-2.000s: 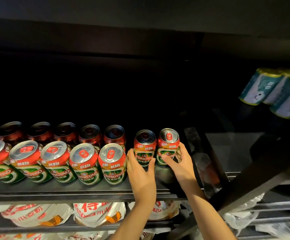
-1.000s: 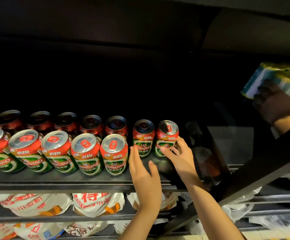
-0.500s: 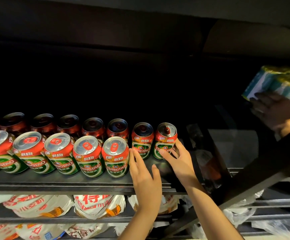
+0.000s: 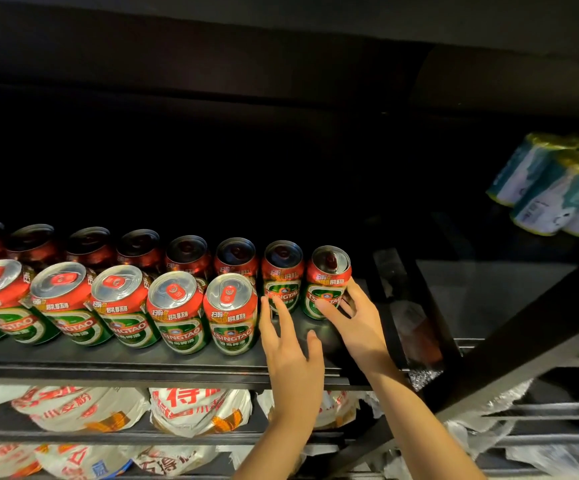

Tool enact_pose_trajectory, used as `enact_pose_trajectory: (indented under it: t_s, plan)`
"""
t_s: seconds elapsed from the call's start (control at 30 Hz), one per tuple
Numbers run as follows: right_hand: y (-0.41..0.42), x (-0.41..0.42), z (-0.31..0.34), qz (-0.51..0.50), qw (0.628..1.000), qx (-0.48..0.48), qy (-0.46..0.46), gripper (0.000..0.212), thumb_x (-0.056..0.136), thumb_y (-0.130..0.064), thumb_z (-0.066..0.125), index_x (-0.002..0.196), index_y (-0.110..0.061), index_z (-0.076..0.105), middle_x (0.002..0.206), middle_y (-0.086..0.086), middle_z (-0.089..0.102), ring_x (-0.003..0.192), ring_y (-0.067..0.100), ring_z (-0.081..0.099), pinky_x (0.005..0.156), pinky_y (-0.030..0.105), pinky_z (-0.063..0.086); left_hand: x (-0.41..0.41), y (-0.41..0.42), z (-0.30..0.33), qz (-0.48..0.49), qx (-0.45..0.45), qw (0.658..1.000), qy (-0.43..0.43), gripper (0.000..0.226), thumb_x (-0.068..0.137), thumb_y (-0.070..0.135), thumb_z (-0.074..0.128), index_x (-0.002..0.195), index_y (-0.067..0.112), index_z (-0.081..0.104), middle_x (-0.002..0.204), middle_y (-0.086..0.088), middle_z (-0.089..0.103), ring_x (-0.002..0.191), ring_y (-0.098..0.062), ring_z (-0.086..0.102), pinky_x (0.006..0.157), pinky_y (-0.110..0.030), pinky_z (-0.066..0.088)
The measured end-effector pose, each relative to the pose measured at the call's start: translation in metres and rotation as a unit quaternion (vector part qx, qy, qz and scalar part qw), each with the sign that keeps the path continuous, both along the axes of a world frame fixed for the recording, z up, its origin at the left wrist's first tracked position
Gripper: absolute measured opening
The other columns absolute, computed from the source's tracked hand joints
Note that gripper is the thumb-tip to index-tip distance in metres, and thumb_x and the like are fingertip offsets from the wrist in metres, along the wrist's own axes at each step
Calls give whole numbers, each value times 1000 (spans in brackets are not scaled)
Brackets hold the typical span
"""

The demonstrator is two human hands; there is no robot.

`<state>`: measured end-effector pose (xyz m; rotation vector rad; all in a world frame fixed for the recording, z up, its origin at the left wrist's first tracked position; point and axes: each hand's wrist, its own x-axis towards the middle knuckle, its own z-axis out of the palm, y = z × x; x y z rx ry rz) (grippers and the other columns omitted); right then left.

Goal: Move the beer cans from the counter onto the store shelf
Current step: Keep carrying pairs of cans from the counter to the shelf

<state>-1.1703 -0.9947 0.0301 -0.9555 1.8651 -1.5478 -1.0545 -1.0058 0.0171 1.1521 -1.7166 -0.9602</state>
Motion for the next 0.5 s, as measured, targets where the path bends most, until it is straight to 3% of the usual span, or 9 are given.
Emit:
enact_pose_trajectory:
  t_s: [0.17,0.3,0.4,0.5]
  plan:
    - [1,1,2,6,1000,7,18,60,79,-38,73,134,-32,48,127,-13,60,121,4,53,108,44,40,0,1,2,8,21,1000,7,71,93,18,51,148,32,8,154,22,-2,144,-4,2,115,-28,15]
    - [2,4,3,5,1000,9,22,68,76,-43,70,138,-34,43,129,-16,58,123,2,51,109,41,39,4,3,7,7,41,998,44,65,93,15,51,147,29,19,150,24,9,139,1,15,109,-20,19]
    - [4,8,8,1,999,34,23,68,81,-39,70,140,-36,37,133,-16,54,126,1,47,110,39,38,10,3,12,-20,56,997,48,62,92,15,52,146,25,23,150,21,13,135,5,18,108,-19,22]
    - [12,22,13,-24,996,69,56,68,87,-34,65,145,-36,29,143,-15,44,132,0,37,112,34,32,24,4,15,-59,82,995,6,60,91,16,54,144,22,26,150,10,22,136,-2,23,106,-19,24]
